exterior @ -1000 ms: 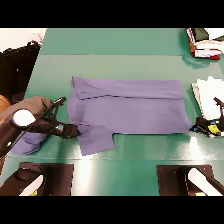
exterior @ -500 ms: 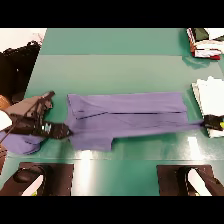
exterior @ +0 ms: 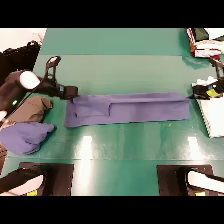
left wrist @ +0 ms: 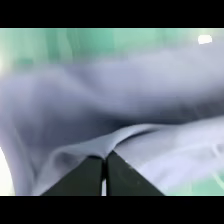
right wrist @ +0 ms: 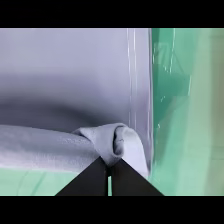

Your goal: Fold the shirts.

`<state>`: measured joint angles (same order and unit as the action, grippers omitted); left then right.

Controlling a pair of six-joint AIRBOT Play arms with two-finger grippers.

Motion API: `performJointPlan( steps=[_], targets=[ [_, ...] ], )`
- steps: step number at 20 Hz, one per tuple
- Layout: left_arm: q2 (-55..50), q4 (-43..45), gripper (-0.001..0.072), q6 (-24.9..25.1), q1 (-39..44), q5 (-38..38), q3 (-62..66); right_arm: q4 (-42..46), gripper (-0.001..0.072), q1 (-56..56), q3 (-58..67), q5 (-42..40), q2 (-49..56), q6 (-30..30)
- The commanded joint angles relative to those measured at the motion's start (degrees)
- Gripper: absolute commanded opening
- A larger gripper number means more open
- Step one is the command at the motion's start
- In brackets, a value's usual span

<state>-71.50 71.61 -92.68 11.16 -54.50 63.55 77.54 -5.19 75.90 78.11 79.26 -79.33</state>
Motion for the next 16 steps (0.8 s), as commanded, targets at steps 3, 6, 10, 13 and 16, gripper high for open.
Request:
performJointPlan(
  steps=[3, 6, 10, 13, 16],
  targets=[
    [-9.51, 0.72, 0.0212, 0.09, -0.02, 5.68, 5.03, -8.0, 0.032, -0.44, 11.15, 0.33, 12.76, -0.13],
    [-9.4, 1.75, 0.0558, 0.13, -0.02, 3.52, 6.6, -13.99, 0.0359, -3.39, 13.84, 1.22, 15.1, 1.53],
    [-9.38, 1.77, 0.0135, 2.08, -0.02, -5.51, 12.5, -14.73, 0.0358, -9.33, 12.61, 6.62, 15.1, 5.95],
    [-9.4, -2.95, 0.0025, 4.26, -0.02, -6.4, 13.94, -15.52, 0.0557, -14.16, 7.04, 7.02, 15.15, 7.1],
    [-9.68, -7.21, 0.0025, 4.24, 0.22, -4.0, 13.79, -23.19, 0.0551, -16.22, 0.96, 7.02, 17.2, 11.85]
  ],
)
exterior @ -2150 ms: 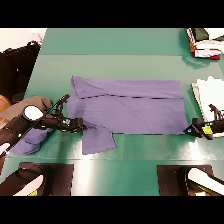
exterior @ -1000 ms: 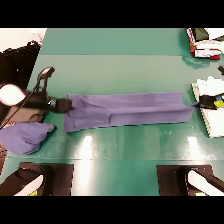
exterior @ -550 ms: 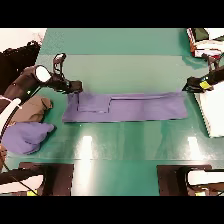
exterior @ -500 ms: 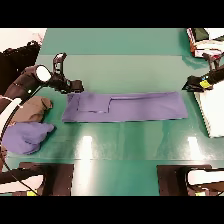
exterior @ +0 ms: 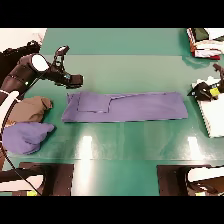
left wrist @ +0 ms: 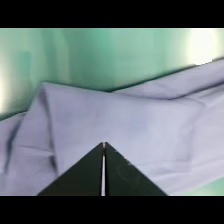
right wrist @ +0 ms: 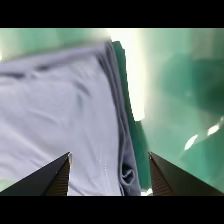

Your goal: Fold the shirts.

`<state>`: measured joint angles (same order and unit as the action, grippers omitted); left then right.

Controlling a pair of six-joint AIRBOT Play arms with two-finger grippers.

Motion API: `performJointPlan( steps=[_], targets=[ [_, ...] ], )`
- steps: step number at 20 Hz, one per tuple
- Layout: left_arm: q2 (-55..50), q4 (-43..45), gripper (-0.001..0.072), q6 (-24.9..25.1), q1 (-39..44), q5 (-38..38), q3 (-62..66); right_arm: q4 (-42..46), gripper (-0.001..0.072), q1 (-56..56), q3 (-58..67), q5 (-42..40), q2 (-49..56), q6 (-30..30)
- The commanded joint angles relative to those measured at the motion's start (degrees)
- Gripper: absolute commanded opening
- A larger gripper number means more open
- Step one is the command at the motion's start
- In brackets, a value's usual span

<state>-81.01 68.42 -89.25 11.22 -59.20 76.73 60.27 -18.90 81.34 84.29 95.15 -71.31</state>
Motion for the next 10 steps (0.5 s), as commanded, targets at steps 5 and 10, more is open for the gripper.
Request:
performJointPlan(
  steps=[5, 10],
  targets=[
    [-1.75, -4.5, 0.0025, 0.48, 4.87, 1.81, 0.57, -8.26, 0.0548, 2.08, -7.04, -1.22, 6.19, 4.31],
    [-7.58, -9.46, 0.0024, -0.79, 12.11, 5.95, 0.72, -8.28, 0.0134, 5.84, -6.32, -0.66, 7.19, 7.23]
  ],
)
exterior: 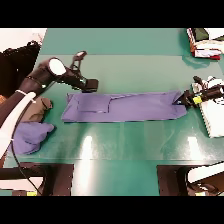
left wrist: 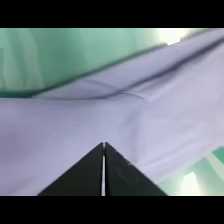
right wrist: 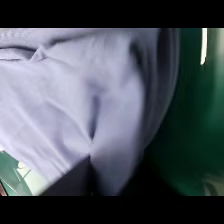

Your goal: Fold the shirts.

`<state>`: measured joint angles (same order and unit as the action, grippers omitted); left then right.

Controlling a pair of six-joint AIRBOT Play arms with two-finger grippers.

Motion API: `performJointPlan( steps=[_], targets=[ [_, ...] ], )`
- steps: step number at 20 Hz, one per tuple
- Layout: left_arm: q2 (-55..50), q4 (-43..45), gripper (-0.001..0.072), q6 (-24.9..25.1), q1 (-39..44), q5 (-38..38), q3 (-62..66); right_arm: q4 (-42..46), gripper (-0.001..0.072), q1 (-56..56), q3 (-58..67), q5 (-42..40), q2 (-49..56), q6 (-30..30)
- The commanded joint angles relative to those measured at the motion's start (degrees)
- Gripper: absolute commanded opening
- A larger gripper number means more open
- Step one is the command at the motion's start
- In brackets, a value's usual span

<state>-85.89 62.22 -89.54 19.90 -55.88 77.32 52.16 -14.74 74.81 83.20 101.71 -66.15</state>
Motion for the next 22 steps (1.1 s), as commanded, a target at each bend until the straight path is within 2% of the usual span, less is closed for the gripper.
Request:
performJointPlan(
  steps=[1, 2, 5, 13, 16, 22],
  targets=[
    [-4.11, -4.63, 0.0024, -0.48, 4.5, 3.87, 0.55, -0.22, 0.0044, 2.08, 1.07, 2.14, 0.57, 2.21],
    [-5.75, -5.75, 0.0024, -0.46, 5.55, 4.09, 1.73, -0.15, 0.0018, 2.25, 2.47, 4.28, 0.57, 2.23],
    [-10.99, -6.56, 0.0024, -0.48, 8.07, 3.85, 6.6, -3.21, 0.0018, 3.41, 7.82, 9.27, -1.14, 2.1],
    [-19.65, -11.13, 0.0024, -0.46, 11.23, 3.54, 12.09, -6.08, 0.0018, 15.02, 24.39, 7.82, -14.6, -4.09],
    [-20.74, -11.72, 0.0024, 0.0, 12.17, 4.35, 12.09, -6.12, 0.0018, 21.07, 30.12, 7.78, -15.37, -6.88],
    [-20.76, -10.05, 0.0024, 0.0, 12.92, 6.34, 12.09, -6.12, 0.0018, 31.93, 32.63, 5.05, -15.37, -7.15]
  ],
)
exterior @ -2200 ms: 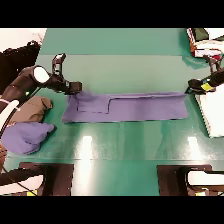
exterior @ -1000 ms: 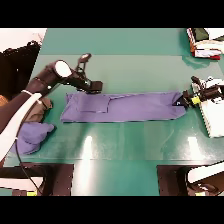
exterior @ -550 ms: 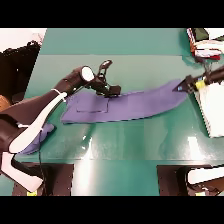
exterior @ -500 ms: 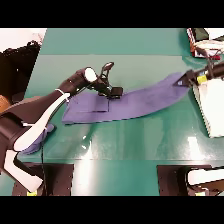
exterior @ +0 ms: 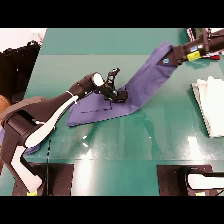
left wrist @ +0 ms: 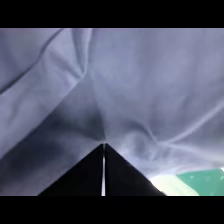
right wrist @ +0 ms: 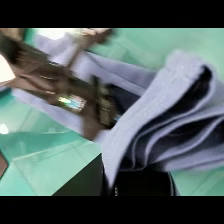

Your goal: Fold the shirts.

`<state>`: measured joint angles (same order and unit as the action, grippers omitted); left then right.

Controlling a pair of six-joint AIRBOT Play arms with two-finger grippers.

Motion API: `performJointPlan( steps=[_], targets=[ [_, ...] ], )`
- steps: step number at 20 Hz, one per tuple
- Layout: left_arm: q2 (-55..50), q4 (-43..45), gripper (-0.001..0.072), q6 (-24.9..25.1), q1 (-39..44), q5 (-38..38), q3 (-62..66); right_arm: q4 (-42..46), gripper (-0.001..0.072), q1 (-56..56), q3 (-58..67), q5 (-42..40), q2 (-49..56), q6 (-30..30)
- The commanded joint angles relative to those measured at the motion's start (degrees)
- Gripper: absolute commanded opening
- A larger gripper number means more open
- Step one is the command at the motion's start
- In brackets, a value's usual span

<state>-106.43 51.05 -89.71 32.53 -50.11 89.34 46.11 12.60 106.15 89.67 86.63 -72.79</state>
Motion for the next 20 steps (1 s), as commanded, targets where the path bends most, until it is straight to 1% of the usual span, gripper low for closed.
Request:
performJointPlan(
  steps=[1, 4, 7, 10, 12, 13, 14, 16, 17, 19, 20],
  targets=[
    [-0.15, 2.01, 0.0024, 0.17, 0.22, -0.04, 0.07, -0.09, 0.0018, 5.9, 1.29, -1.77, -0.28, -0.5],
    [1.18, 5.31, 0.0024, 0.17, -2.36, -4.92, 1.27, -0.09, 0.0018, 9.99, 1.29, -3.87, -0.28, -0.48],
    [7.54, 11.43, 0.0024, 0.28, -8.79, -9.42, 1.81, -0.07, 0.0019, 14.82, 1.29, -8.0, 0.0, -0.46],
    [16.85, 19.52, 0.0025, 2.58, -17.66, -14.29, 1.81, -0.11, 0.0019, 22.34, 1.27, -15.5, 2.16, -0.31],
    [23.06, 24.39, 0.0025, 2.78, -23.5, -15.65, 1.81, -0.13, 0.0021, 28.74, 1.29, -21.62, 5.57, -0.15],
    [25.9, 26.36, 0.0025, 2.75, -26.14, -15.65, 1.81, -0.15, 0.0025, 31.91, 1.31, -24.46, 7.61, 0.85],
    [28.22, 27.39, 0.0025, 2.75, -28.28, -15.63, 1.81, -0.15, 0.0121, 35.23, 1.31, -27.41, 9.73, 2.93],
    [31.76, 27.65, 0.0025, 2.73, -31.95, -15.5, 1.81, -0.09, 0.0465, 40.24, 1.31, -32.06, 13.05, 5.97],
    [32.89, 27.65, 0.0025, 2.71, -33.18, -15.54, 1.81, -0.02, 0.0534, 41.59, 1.31, -32.54, 13.94, 7.1],
    [33.88, 27.63, 0.0025, 2.71, -34.23, -15.98, 1.79, 1.29, 0.0529, 42.03, 1.31, -30.23, 14.01, 7.5],
    [33.88, 27.58, 0.0025, 2.71, -34.23, -16.5, 1.79, 3.67, 0.0523, 41.29, 1.29, -27.89, 13.33, 7.26]
  ],
)
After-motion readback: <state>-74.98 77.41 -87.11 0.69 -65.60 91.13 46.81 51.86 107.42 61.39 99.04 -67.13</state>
